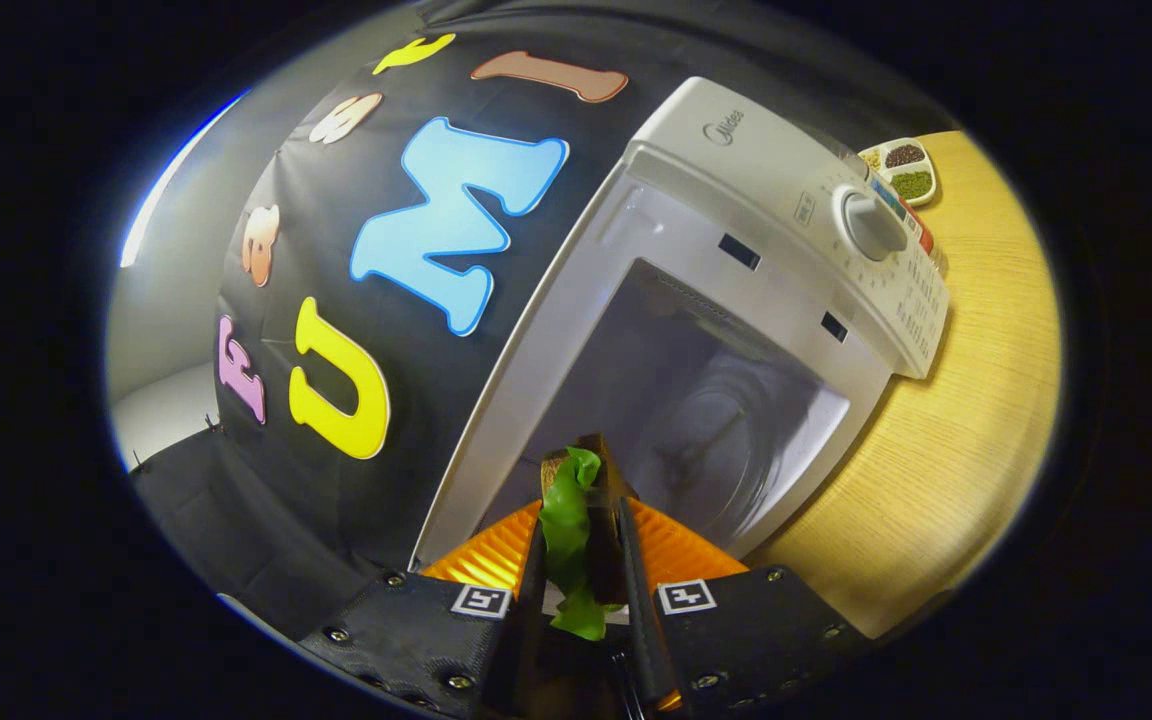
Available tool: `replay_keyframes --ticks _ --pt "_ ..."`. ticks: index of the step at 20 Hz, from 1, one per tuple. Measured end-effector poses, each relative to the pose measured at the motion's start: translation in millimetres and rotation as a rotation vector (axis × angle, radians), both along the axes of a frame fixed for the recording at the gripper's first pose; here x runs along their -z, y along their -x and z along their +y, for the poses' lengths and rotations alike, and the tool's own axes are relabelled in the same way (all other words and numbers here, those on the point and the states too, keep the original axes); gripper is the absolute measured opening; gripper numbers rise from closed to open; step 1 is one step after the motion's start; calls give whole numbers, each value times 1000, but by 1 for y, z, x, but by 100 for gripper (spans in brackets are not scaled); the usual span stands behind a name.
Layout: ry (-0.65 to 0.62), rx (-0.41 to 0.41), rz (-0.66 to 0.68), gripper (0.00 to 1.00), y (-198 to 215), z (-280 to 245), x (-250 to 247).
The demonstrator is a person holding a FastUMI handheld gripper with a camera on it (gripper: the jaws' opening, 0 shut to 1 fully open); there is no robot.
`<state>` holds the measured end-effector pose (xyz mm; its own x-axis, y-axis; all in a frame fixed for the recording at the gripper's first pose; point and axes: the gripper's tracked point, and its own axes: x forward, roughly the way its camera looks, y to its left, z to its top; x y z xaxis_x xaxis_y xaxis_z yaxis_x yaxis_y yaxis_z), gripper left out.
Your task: Open the microwave, put the food inside, and close the microwave door.
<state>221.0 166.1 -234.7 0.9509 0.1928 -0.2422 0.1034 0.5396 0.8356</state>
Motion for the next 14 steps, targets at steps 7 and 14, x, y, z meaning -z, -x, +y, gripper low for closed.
replay_keyframes --ticks 7,14 --pt "28 79 -1 39 -38 -19 29" --pt "304 154 103 33 -46 -59 61"
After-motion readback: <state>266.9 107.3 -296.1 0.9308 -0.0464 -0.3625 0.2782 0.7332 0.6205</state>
